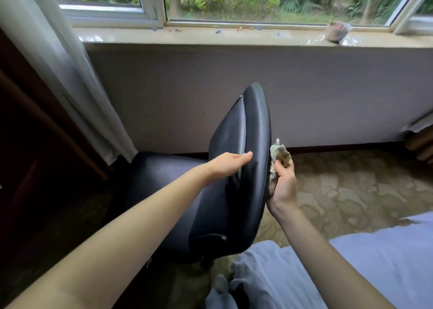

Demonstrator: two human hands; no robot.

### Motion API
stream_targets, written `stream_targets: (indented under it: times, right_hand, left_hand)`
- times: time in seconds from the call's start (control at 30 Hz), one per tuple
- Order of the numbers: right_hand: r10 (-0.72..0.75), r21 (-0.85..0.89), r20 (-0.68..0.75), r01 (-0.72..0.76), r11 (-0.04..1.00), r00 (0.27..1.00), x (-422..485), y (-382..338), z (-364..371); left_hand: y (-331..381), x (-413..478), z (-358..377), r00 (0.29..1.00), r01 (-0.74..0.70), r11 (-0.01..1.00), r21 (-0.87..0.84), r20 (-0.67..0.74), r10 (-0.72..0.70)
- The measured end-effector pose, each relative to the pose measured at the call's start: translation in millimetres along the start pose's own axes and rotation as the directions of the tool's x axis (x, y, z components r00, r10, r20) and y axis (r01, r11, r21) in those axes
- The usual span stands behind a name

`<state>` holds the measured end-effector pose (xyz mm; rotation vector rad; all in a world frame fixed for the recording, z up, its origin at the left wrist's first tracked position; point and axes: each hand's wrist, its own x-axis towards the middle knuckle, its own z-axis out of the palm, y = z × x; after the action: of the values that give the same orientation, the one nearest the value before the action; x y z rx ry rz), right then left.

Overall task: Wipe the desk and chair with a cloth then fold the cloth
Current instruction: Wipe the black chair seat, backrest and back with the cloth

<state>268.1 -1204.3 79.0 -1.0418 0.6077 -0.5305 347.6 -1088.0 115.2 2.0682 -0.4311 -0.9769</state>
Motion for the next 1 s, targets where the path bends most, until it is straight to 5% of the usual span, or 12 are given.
stream_targets:
  times: [0.27, 0.5, 0.6, 0.77, 1.0]
  right_hand:
    - [-0.086, -0.02, -0.141, 0.084, 0.996, 0.986, -112, 38, 5]
    - [-0.122, -0.062, -0.153, 0.113, 0.992, 0.981, -211, 75, 43]
    - [-0.161, -0.131, -0.102, 0.147, 0.981, 0.982, -240, 77, 56]
    - [-0.297, -0.276, -0.216, 0.234, 0.932, 0.93, -225, 58, 71]
    - [-0.464, -0.645, -0.136, 0.277, 0.712, 0.876, -225, 65, 59]
  left_hand:
    - [-51, -84, 0, 0.984, -0.111, 0.981, 0.159, 0.159, 0.085]
    - [-134, -182, -25, 0.973, -0.158, 0.978, 0.135, 0.192, 0.131]
    - [-163, -218, -38, 0.98, -0.192, 0.956, 0.221, 0.099, 0.173]
    - [-189, -265, -54, 0.95, -0.172, 0.868, 0.465, -0.155, 0.271]
    - [-220, -290, -68, 0.868, -0.06, 0.765, 0.641, -0.345, 0.358]
